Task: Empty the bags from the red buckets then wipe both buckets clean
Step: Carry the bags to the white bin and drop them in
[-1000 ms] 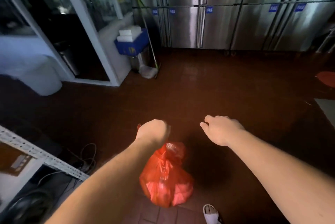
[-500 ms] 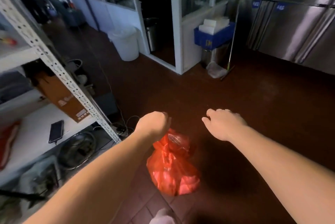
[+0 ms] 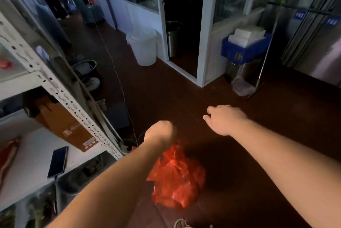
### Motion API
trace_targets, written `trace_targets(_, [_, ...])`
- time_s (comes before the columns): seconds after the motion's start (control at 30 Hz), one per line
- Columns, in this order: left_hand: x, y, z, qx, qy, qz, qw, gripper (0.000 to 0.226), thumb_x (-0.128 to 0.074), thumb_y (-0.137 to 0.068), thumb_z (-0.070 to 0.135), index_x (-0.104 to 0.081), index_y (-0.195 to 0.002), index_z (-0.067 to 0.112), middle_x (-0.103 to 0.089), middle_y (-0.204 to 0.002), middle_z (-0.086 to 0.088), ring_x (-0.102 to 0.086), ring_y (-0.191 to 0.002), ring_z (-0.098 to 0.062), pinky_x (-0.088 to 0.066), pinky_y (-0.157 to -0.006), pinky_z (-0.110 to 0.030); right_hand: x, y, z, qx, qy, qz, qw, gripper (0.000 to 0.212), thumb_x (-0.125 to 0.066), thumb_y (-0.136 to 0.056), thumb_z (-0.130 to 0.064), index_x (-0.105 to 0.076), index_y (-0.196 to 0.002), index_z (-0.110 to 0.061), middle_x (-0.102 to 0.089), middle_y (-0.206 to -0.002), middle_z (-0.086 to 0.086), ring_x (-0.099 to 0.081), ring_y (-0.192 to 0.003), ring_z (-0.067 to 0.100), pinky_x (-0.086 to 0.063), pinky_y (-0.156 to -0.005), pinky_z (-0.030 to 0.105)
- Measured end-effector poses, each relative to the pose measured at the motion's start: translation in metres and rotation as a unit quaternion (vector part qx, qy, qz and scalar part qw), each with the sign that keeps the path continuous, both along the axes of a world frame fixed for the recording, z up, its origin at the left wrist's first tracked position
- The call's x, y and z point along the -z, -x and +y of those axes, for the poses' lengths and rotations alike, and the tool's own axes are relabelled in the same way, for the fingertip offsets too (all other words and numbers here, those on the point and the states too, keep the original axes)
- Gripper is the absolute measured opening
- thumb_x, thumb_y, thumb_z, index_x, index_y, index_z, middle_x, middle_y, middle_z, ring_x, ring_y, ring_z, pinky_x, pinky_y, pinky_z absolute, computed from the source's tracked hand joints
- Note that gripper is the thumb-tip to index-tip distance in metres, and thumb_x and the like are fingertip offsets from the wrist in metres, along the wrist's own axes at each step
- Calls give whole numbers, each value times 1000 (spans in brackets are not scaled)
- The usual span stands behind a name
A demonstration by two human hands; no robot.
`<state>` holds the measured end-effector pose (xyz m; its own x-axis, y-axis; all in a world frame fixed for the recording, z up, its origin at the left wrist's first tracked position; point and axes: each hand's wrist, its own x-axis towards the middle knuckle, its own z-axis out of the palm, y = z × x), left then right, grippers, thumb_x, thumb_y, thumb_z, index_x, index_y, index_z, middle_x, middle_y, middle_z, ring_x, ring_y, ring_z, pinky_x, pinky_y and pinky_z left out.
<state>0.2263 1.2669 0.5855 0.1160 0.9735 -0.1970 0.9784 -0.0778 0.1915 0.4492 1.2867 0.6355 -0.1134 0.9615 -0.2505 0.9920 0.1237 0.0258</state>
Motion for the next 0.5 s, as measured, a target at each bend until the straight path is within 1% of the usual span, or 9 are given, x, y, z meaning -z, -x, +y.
trace_targets(0.07, [-6, 10, 33, 9, -17, 12, 1000, 26, -51, -104, 20, -74, -98, 11, -74, -105, -12, -72, -100, -36, -54, -73, -41, -2, 14, 34, 0, -1, 1, 1000, 49, -27, -103, -54, -51, -135, -25, -61, -126, 8, -55, -117, 32, -45, -88, 49])
trace_targets(0.1, [-9, 15, 50, 6, -17, 12, 1000, 26, -51, -105, 21, -74, -99, 11, -74, -105, -12, -72, -100, -36, -53, -72, -40, -4, 20, 50, -3, 0, 0, 1000, 49, -27, -103, -53, -51, -135, -25, -62, -126, 8, -55, -117, 32, -45, -89, 49])
trace_targets(0.2, [-16, 30, 103, -27, -13, 4, 1000, 27, -51, -105, 24, -70, -89, 15, -74, -104, -12, -71, -100, -36, -47, -69, -38, -5, 34, 101, -13, 0, -2, 1000, 50, -26, -103, -53, -51, -136, -24, -61, -126, 9, -55, -117, 33, -45, -92, 50])
trace_targets(0.23, [-18, 34, 121, -38, -19, 5, 999, 27, -51, -105, 25, -71, -90, 14, -74, -104, -13, -71, -100, -37, -47, -70, -38, -5, 37, 120, -17, 1, 0, 1000, 50, -26, -104, -52, -51, -137, -23, -61, -126, 10, -55, -117, 32, -45, -92, 50])
trace_targets(0.33, [-20, 43, 174, -33, -33, 50, 998, 31, -49, -107, 23, -76, -108, 8, -75, -111, -16, -71, -107, -39, -53, -77, -44, -2, 43, 177, -35, 0, 4, 999, 51, -26, -104, -53, -50, -137, -22, -60, -126, 9, -54, -118, 32, -45, -94, 50])
trace_targets(0.37, [-19, 45, 193, -37, -31, 62, 997, 31, -49, -108, 22, -76, -110, 7, -75, -113, -16, -71, -108, -38, -54, -79, -44, 0, 44, 198, -42, -2, 4, 999, 52, -25, -103, -53, -50, -137, -22, -60, -126, 9, -54, -118, 32, -45, -94, 50])
trace_targets(0.43, [-15, 51, 236, -72, -27, 59, 995, 30, -50, -108, 25, -76, -110, 10, -74, -112, -14, -71, -106, -35, -52, -76, -42, 5, 44, 242, -51, -5, 9, 999, 53, -25, -103, -54, -50, -137, -23, -60, -127, 9, -54, -120, 32, -45, -94, 50])
trace_targets(0.5, [-13, 53, 278, -125, -31, 35, 991, 29, -52, -106, 29, -74, -107, 11, -74, -111, -14, -70, -107, -36, -48, -75, -40, 9, 43, 287, -63, -3, 20, 998, 53, -24, -103, -55, -49, -137, -23, -59, -128, 9, -54, -120, 32, -45, -94, 50])
